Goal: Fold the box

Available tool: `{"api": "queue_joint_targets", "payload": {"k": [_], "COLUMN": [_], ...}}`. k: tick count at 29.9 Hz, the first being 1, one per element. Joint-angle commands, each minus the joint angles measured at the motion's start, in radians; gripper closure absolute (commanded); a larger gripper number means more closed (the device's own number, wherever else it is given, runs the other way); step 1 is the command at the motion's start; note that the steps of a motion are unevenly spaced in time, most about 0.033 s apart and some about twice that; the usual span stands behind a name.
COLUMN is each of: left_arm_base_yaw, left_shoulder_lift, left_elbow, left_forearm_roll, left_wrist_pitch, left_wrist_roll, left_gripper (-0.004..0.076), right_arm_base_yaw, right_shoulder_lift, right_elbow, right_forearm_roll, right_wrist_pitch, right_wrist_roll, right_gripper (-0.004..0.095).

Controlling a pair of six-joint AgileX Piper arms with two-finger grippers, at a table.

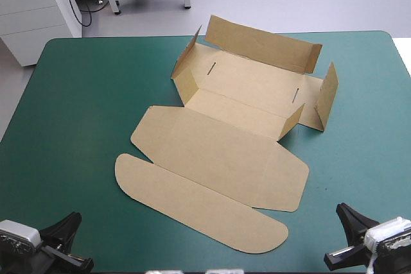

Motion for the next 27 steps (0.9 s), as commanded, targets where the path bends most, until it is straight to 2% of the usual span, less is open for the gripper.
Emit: {"api": "queue_joint_targets", "payload": {"k": [1,3,6,9,11,13,18,22,27], "left_arm_base_yaw": [-0.003,-0.003,-0.003,-0.003,-0.003,-0.003,-0.003,-0.003,-0.003], "left_shoulder_lift": [-0.001,-0.001,-0.001,-0.001,-0.001,-0.001,-0.001,-0.001,-0.001], "left_elbow": [-0.022,-0.022,-0.022,-0.022,-0.022,-0.022,-0.022,-0.022,-0.022], "left_forearm_roll": [-0.007,-0.007,-0.007,-0.007,-0.007,-0.007,-0.007,-0.007,-0.007], "left_wrist_pitch": [-0.074,-0.074,-0.074,-0.074,-0.074,-0.074,-0.074,-0.074,-0.074], "left_wrist_roll": [0.002,0.002,0.002,0.002,0.002,0.002,0.002,0.002,0.002], "left_gripper": [0.0717,0.0717,0.0717,0.0717,0.0717,0.0717,0.0717,0.0717,0.0717], "right_arm_base_yaw": [0.000,0.000,0.000,0.000,0.000,0.000,0.000,0.000,0.000], "right_shoulder_lift": [-0.013,-0.013,-0.013,-0.013,-0.013,-0.010,-0.008,0.017,0.151], "right_elbow": [-0.024,-0.024,-0.024,-0.024,-0.024,-0.024,-0.026,-0.054,-0.122], "right_forearm_roll": [0.010,0.010,0.045,0.086,0.086,0.086,0.057,-0.041,-0.050], "right_wrist_pitch": [-0.074,-0.072,-0.070,-0.067,-0.067,-0.066,-0.059,-0.033,-0.003], "right_wrist_roll": [-0.003,-0.010,-0.057,-0.113,-0.115,-0.115,-0.035,0.139,0.132], "right_gripper": [0.0920,0.0885,0.0755,0.0516,0.0397,0.0331,0.0324,0.0388,0.0387]}}
